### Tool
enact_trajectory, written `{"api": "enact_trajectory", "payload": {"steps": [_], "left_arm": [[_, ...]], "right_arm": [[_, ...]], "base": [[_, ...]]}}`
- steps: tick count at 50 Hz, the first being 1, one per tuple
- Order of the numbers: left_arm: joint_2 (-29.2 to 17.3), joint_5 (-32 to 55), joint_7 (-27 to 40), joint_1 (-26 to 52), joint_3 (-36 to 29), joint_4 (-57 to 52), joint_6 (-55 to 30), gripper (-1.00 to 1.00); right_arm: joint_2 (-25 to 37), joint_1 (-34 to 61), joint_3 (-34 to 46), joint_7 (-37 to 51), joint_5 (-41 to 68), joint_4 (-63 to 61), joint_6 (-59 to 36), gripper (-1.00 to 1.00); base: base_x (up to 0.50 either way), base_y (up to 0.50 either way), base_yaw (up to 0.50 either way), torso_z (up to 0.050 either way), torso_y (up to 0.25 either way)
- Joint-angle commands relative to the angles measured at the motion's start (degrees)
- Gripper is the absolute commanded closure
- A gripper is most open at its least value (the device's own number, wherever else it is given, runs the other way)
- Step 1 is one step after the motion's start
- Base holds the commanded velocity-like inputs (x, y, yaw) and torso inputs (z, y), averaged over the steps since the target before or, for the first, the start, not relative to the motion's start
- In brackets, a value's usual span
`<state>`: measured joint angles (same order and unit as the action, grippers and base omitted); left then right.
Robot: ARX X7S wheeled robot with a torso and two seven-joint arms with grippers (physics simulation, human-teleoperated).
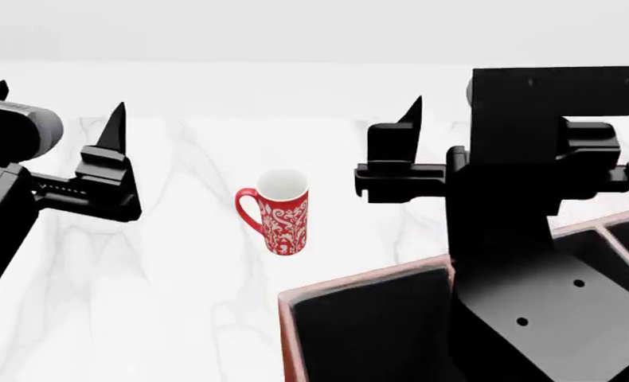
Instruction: Pick up the book and place it in the right compartment of the caddy.
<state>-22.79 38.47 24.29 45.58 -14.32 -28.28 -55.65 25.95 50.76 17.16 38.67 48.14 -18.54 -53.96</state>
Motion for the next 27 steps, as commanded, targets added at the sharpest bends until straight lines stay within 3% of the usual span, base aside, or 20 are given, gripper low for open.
{"api": "enact_trajectory", "payload": {"steps": [1,27], "left_arm": [[1.07,0.93,1.15,3.89,-0.44,-0.89,-2.28,-1.00],[1.07,3.27,3.08,5.91,0.07,-3.95,-5.34,-1.00]], "right_arm": [[-0.26,1.13,0.39,-0.05,0.52,-1.59,-0.14,-1.00],[-0.56,3.59,0.11,1.30,2.07,-3.28,-1.63,-1.00]], "base": [[0.00,0.00,0.00,0.000,0.000],[0.00,0.00,0.00,0.000,0.000]]}}
